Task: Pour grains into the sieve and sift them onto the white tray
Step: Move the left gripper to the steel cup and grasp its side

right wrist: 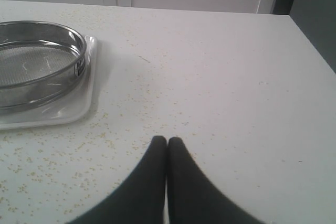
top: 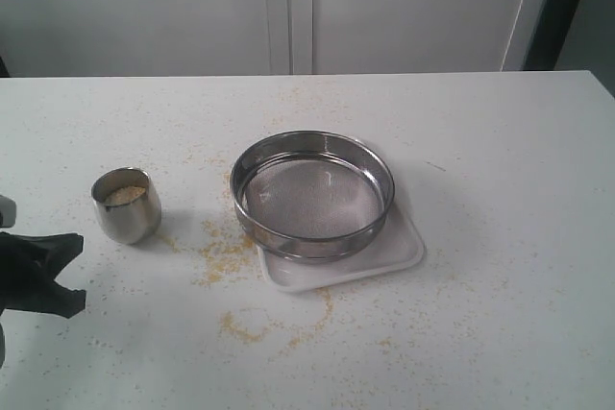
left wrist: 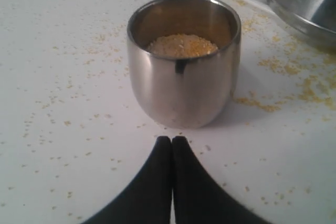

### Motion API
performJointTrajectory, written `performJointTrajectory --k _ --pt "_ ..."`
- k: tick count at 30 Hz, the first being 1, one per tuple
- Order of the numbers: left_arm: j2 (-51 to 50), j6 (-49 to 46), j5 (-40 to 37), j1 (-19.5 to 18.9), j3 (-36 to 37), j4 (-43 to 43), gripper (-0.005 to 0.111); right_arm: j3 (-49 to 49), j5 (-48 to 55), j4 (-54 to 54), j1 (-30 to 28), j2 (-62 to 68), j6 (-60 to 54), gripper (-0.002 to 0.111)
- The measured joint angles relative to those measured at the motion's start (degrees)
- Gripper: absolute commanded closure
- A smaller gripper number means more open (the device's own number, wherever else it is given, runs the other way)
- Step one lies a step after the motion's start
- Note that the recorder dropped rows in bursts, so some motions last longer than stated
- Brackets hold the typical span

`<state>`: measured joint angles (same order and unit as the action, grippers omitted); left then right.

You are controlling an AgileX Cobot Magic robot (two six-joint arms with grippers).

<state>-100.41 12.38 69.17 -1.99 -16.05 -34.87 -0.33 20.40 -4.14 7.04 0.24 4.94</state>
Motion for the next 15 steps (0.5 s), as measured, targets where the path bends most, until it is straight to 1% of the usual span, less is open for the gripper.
performJointTrajectory --k 5,7,9,13,15 --pt "-1.28 -1.31 0.15 0.0 -0.04 -0.61 0.106 0.0 0.0 0.0 0.0 0.0 0.0 0.108" --pt "-1.28 -1.74 0.27 0.0 -0.04 -0.61 0.098 0.0 0.0 0.0 0.0 0.0 0.0 0.108" --pt "-1.28 -1.97 0.37 0.0 -0.13 -0.69 0.086 0.0 0.0 0.0 0.0 0.0 0.0 0.108" --pt "-1.28 -1.97 0.37 0.0 -1.62 -0.93 0.05 0.0 0.0 0.0 0.0 0.0 0.0 0.108" --pt "-1.28 -1.97 0.37 0.0 -2.26 -0.93 0.034 0.0 0.0 0.0 0.0 0.0 0.0 0.108"
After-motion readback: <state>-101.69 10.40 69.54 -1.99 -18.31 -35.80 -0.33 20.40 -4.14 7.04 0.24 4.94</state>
